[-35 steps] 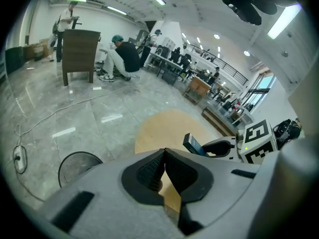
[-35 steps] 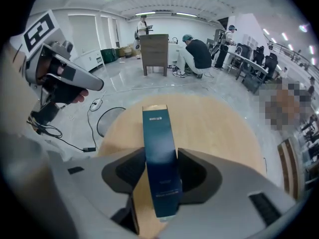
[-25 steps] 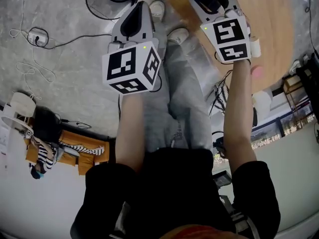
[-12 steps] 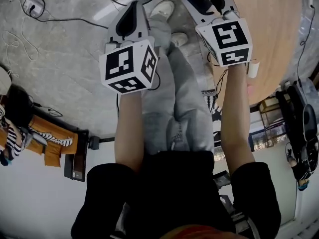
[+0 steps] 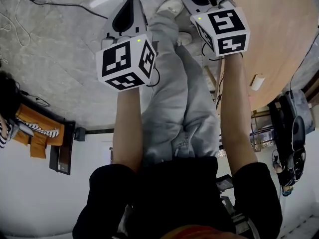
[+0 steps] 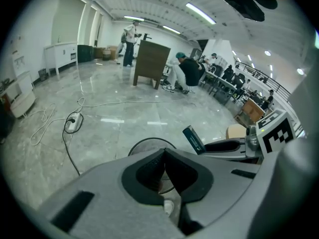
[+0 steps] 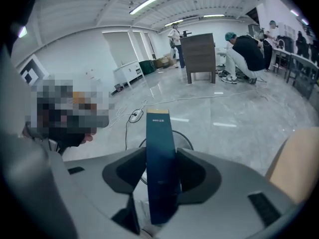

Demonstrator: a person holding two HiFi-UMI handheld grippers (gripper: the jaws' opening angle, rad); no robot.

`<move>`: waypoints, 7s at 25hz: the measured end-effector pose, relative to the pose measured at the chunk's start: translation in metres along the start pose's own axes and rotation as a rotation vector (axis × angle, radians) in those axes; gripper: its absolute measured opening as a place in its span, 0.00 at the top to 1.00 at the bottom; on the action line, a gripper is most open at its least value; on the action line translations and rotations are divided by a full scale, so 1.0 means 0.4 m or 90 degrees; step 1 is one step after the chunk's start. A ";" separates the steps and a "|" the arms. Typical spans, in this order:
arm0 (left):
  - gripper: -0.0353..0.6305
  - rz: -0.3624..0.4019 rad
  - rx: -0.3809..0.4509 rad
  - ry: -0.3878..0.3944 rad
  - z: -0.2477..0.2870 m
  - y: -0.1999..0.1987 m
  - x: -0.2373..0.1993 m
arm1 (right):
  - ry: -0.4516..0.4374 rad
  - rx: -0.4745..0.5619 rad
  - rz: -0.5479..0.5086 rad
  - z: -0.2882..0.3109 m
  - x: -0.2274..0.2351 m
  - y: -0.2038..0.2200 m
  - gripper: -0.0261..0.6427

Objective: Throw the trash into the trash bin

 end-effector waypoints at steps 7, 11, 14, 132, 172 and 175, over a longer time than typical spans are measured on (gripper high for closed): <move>0.94 -0.010 -0.012 -0.005 0.044 0.061 -0.045 | -0.010 -0.028 0.054 0.148 0.022 0.059 0.68; 0.94 -0.007 -0.019 -0.004 0.062 0.080 -0.052 | -0.006 -0.031 0.094 0.203 0.036 0.083 0.68; 0.94 0.002 -0.023 0.001 0.062 0.076 -0.040 | 0.012 -0.031 0.099 0.204 0.041 0.091 0.66; 0.94 0.434 -0.039 0.356 -0.158 0.055 0.720 | 0.246 0.504 0.624 -0.811 0.063 0.621 0.94; 0.94 0.080 -0.042 0.013 0.051 -0.004 -0.054 | -0.030 0.092 0.355 0.096 0.025 0.097 0.94; 0.94 0.082 -0.044 0.020 0.059 -0.002 -0.052 | -0.015 0.064 0.345 0.133 0.027 0.107 0.94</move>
Point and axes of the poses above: the fingertips, and each gripper's own axes: z forward along the fingers, x to its right, y out of its underside, the point moved 10 cm from there along -z, backward along the fingers, and after that the axes turned 10 degrees about z, right-handed, at the moved point
